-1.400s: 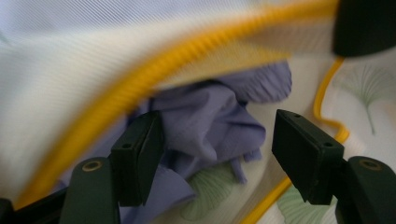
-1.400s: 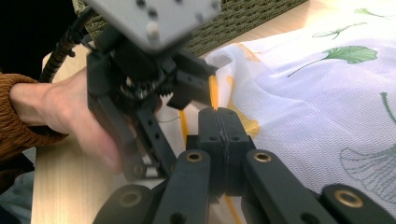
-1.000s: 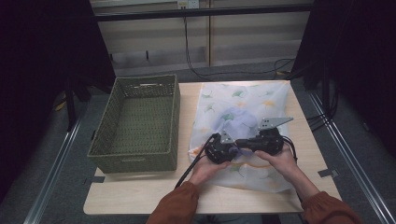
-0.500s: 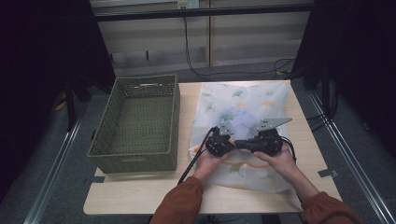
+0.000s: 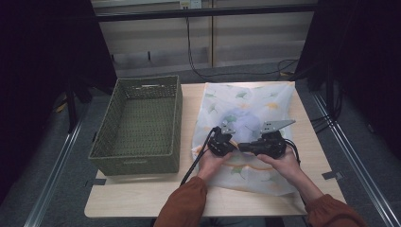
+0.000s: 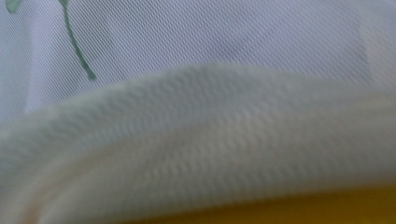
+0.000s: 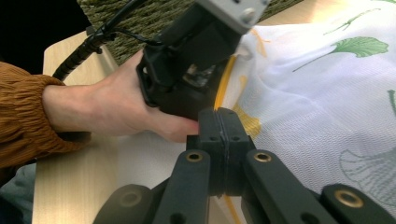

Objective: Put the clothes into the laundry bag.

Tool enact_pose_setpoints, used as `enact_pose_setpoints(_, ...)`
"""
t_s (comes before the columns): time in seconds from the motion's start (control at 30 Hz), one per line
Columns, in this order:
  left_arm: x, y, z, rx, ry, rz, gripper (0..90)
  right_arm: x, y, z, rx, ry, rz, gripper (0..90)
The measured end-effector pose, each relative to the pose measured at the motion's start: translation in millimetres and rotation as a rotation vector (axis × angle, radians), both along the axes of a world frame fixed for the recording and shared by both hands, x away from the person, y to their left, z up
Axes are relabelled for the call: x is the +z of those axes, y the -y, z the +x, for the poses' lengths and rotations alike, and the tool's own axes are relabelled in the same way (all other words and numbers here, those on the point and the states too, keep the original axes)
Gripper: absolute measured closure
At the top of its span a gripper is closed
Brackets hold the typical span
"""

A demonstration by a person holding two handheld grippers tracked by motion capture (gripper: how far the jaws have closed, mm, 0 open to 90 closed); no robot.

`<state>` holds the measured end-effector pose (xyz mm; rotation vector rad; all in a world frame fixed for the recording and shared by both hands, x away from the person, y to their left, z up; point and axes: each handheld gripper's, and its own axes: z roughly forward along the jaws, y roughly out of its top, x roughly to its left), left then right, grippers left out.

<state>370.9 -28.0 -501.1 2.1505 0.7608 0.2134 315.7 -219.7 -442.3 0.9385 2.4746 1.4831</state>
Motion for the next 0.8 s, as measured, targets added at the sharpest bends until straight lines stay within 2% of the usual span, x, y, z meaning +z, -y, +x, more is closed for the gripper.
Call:
enact_pose_setpoints(0.03, 0.0, -1.0, -0.2, -0.013, 0.003, -0.004, 83.8, -0.2, 0.9, 0.5, -0.005, -0.002, 0.003, 90.0)
enact_pose_setpoints(0.1, 2.4, -3.7, -2.0, -0.038, 0.002, 0.015, 78.8, -0.1, 2.1, 1.2, -0.01, -0.001, 0.008, 90.0)
enact_pose_setpoints(0.17, 4.4, -7.5, -3.6, -0.047, -0.006, 0.011, 76.4, 0.1, 2.8, 1.5, -0.014, 0.003, 0.006, 90.0)
enact_pose_setpoints(0.2, 5.0, -8.4, -5.0, -0.037, -0.015, -0.008, 74.2, 0.1, 3.0, 1.6, -0.016, 0.002, 0.007, 90.0)
enact_pose_setpoints(0.37, 12.0, -14.8, -9.3, -0.054, -0.017, -0.011, 64.7, -0.1, 3.3, 2.2, -0.021, 0.004, 0.007, 90.0)
enact_pose_setpoints(0.63, 35.0, -28.0, -20.3, -0.098, 0.013, -0.037, 58.6, 2.7, 6.9, 2.8, -0.042, 0.017, 0.016, 90.0)
enact_pose_setpoints(0.67, 38.5, -30.1, -22.5, -0.099, 0.027, -0.034, 58.3, 2.9, 7.3, 2.8, -0.041, 0.017, 0.018, 90.0)
enact_pose_setpoints(0.73, 45.1, -35.1, -26.8, -0.106, 0.03, -0.067, 57.6, 3.9, 8.1, 2.7, -0.044, 0.023, 0.018, 90.0)
enact_pose_setpoints(0.8, 51.1, -40.3, -30.4, -0.108, 0.034, -0.076, 56.5, 5.4, 8.8, 2.3, -0.047, 0.027, 0.018, 90.0)
